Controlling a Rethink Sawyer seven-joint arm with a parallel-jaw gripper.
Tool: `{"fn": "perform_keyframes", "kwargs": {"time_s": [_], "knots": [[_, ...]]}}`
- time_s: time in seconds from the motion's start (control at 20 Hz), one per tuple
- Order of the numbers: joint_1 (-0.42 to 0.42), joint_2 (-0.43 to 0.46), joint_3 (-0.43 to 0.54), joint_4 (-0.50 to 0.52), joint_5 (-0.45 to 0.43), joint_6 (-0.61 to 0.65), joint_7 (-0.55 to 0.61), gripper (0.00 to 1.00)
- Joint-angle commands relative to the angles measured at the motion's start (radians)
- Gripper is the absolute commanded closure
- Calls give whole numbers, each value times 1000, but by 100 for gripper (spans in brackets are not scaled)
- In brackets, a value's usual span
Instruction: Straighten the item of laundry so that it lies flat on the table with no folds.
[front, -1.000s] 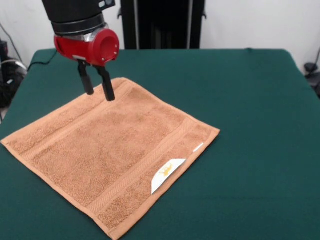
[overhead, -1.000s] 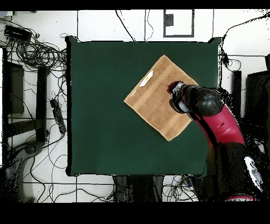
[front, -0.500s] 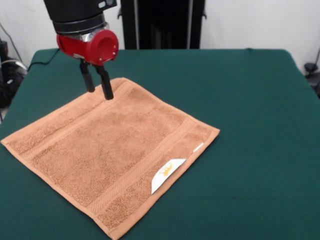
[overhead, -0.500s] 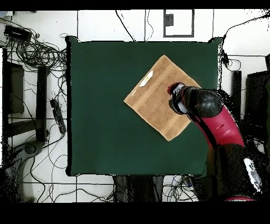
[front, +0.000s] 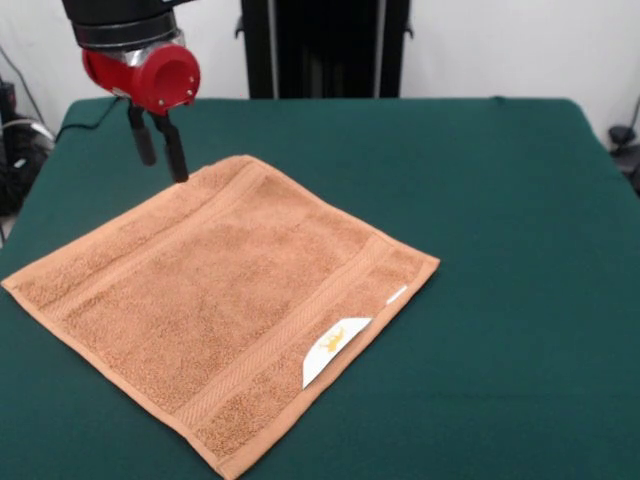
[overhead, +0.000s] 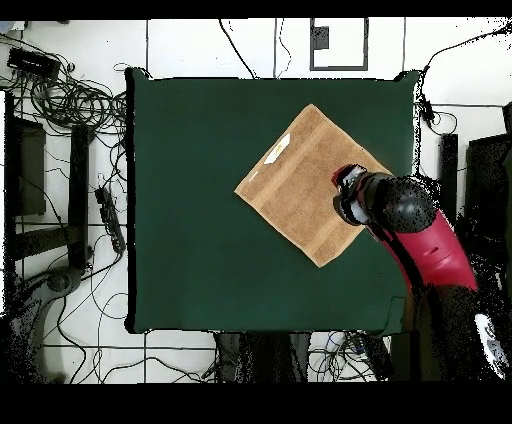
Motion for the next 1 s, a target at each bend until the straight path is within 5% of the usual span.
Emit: {"fn": "perform_keyframes", "kwargs": {"time_s": [0.05,1.0], "knots": [[49,12,9,147,3,108,264,0],[68,4,77,239,129,17,318,0]]}}
